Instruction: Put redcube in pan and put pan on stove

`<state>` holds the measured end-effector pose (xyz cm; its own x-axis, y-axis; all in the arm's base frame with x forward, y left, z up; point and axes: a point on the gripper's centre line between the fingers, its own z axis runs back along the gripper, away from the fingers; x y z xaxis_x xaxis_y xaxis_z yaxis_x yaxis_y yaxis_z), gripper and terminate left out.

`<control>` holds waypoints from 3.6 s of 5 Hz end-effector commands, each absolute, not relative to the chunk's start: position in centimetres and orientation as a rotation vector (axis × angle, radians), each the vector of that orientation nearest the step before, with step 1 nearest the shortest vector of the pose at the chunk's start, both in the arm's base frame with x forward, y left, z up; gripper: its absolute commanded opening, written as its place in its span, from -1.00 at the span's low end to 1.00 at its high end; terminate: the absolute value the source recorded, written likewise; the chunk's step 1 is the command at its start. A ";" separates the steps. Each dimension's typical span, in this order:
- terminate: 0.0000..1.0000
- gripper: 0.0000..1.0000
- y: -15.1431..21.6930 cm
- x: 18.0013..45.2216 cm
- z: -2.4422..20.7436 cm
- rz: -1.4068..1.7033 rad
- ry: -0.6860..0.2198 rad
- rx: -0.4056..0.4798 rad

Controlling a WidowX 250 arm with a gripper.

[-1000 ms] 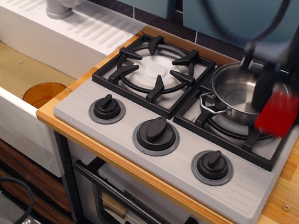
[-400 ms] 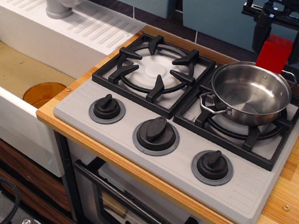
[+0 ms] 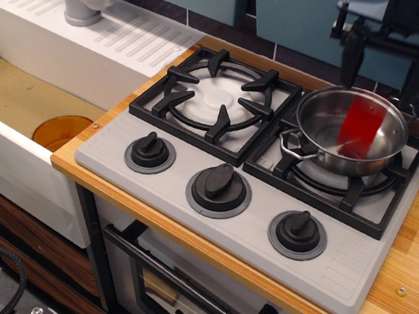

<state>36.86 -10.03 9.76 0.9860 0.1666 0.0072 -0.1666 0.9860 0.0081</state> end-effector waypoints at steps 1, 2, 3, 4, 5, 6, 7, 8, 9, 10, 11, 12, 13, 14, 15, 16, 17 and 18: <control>-1.00 1.00 -11.1 36.4 12.9 0.173 -0.101 0.006; -1.00 1.00 -10.2 36.4 14.6 0.160 -0.103 0.050; -1.00 1.00 -8.7 36.9 15.8 0.139 -0.100 0.073; -1.00 1.00 -7.1 37.5 15.6 0.123 -0.109 0.081; -1.00 1.00 -5.6 37.3 14.7 0.115 -0.113 0.066; -1.00 1.00 -4.3 37.1 13.1 0.115 -0.132 0.052; -1.00 1.00 -3.6 36.7 11.1 0.134 -0.145 0.024; -1.00 1.00 -3.9 36.0 9.7 0.160 -0.155 0.013; -1.00 1.00 -4.4 35.8 7.1 0.165 -0.183 -0.012; -1.00 1.00 -4.8 36.2 5.5 0.161 -0.197 -0.036; -1.00 -1.00 -5.2 36.5 5.0 0.166 -0.190 -0.040; -1.00 -1.00 -5.4 36.5 5.3 0.169 -0.187 -0.029; -1.00 -1.00 -5.7 36.6 5.8 0.168 -0.187 -0.023; -1.00 -1.00 -6.0 36.6 6.7 0.163 -0.185 -0.012; -1.00 -1.00 -6.5 36.3 8.7 0.163 -0.178 0.014; -1.00 -1.00 -6.9 35.9 11.4 0.160 -0.152 0.046; -1.00 -1.00 -7.1 35.7 14.3 0.153 -0.129 0.083; -1.00 -1.00 -5.8 36.3 16.0 0.117 -0.122 0.110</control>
<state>35.64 -5.64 12.93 0.9943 0.1000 0.0368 -0.1040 0.9861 0.1299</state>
